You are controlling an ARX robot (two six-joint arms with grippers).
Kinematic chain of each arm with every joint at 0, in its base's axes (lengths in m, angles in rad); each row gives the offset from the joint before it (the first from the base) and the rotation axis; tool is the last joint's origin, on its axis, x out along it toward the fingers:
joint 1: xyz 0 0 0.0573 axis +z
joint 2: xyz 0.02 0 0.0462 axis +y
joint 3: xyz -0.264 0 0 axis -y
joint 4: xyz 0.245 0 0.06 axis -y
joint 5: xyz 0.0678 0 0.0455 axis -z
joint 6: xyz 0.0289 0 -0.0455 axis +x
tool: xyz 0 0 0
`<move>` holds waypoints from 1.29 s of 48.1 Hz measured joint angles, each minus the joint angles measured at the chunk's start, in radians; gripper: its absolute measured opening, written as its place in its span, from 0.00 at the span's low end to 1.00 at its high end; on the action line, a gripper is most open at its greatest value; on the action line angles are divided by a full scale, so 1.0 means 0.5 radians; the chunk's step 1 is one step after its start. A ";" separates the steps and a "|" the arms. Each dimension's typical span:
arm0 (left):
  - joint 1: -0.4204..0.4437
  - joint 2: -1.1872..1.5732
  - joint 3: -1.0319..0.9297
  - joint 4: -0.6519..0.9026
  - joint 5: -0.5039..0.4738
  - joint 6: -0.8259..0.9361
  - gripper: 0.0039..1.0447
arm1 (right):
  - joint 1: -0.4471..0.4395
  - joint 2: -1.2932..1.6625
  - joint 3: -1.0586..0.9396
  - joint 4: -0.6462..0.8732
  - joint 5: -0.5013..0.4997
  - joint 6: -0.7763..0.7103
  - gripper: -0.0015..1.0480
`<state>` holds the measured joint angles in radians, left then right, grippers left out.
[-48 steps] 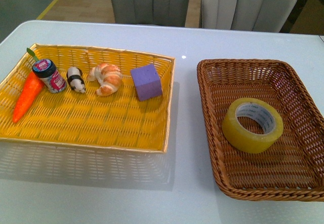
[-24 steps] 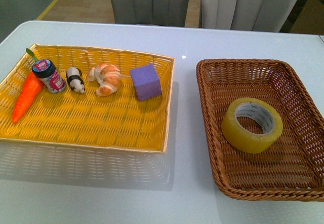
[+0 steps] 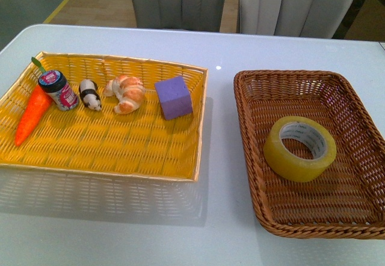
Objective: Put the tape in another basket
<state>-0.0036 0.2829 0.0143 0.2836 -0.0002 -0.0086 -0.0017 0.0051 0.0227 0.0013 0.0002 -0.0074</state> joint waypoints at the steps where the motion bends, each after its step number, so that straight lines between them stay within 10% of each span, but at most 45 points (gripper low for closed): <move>1: 0.000 -0.014 0.000 -0.014 0.000 -0.001 0.01 | 0.000 0.000 0.000 0.000 0.000 0.000 0.91; 38: 0.001 -0.535 0.000 -0.568 0.000 0.002 0.01 | 0.000 0.000 0.000 0.000 0.000 0.000 0.91; 62: 0.001 -0.535 0.000 -0.568 0.000 0.002 0.89 | 0.000 0.000 0.000 0.000 0.000 0.001 0.91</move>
<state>-0.0032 0.0154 0.0143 -0.0002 -0.0002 -0.0078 -0.0017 0.0051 0.0227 0.0013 0.0002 -0.0071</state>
